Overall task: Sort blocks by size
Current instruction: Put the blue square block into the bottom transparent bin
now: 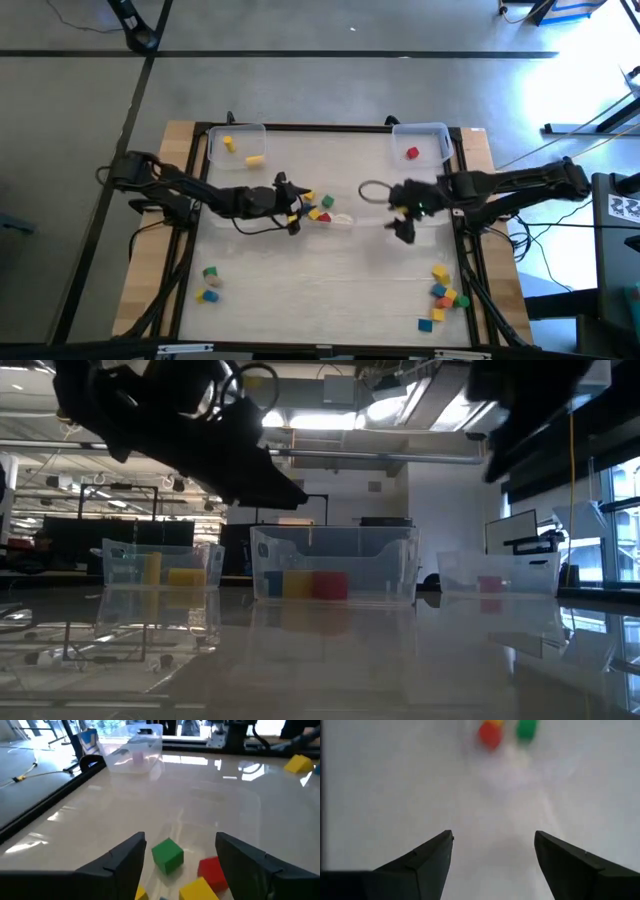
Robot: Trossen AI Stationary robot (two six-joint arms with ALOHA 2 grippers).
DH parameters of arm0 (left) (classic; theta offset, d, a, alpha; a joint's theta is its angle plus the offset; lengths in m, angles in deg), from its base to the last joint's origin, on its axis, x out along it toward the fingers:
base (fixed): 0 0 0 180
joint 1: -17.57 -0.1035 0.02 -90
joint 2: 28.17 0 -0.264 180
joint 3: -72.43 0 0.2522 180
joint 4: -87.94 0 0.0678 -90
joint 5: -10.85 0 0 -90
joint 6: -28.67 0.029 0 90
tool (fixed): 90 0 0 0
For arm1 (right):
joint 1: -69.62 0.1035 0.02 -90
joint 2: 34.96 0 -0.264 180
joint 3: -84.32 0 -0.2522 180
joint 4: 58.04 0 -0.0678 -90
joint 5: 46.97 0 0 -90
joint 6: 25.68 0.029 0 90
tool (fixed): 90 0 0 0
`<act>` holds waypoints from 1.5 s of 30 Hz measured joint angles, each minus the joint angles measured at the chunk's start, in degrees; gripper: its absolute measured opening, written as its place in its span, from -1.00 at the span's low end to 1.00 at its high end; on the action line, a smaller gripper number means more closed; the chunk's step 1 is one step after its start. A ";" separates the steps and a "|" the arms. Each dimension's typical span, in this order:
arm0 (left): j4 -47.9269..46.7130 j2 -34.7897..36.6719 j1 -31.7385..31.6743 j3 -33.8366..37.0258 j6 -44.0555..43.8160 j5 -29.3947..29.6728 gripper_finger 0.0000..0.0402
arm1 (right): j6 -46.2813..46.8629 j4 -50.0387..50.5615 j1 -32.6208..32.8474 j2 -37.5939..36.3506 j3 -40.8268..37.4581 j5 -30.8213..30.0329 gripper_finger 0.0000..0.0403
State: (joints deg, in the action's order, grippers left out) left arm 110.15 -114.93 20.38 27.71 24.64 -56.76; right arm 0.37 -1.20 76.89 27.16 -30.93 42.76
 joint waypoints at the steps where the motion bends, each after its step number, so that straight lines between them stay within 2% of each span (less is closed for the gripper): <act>1: -0.61 0.47 0.30 0.00 0.08 0.02 0.14 | 3.52 0.81 2.30 0.00 0.14 0.13 0.39; 6: -3.28 1.42 1.66 0.02 -1.55 0.02 0.14 | 19.15 3.87 13.35 0.11 0.08 0.22 0.39; 14: -4.09 1.40 3.76 0.04 -3.67 0.04 0.14 | 47.44 10.40 27.21 2.04 -0.01 2.36 0.39; 17: -4.22 1.40 4.24 0.09 -3.86 0.04 0.14 | 57.59 11.76 31.15 4.42 -0.01 3.04 0.39; 22: -4.15 1.40 4.46 0.09 -5.71 0.04 0.14 | 69.23 11.83 34.77 10.99 -0.07 8.24 0.39; 29: -4.04 1.40 4.44 0.09 -7.75 0.07 0.14 | 74.88 10.57 36.79 20.36 -0.07 18.09 0.39; 45: -4.06 1.40 4.46 0.09 -9.51 0.07 0.14 | 76.12 8.31 36.99 32.75 -0.07 20.89 0.39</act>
State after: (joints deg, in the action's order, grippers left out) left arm 106.08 -113.54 24.84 27.80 15.13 -56.70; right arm 76.49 7.11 113.87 59.91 -31.00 63.65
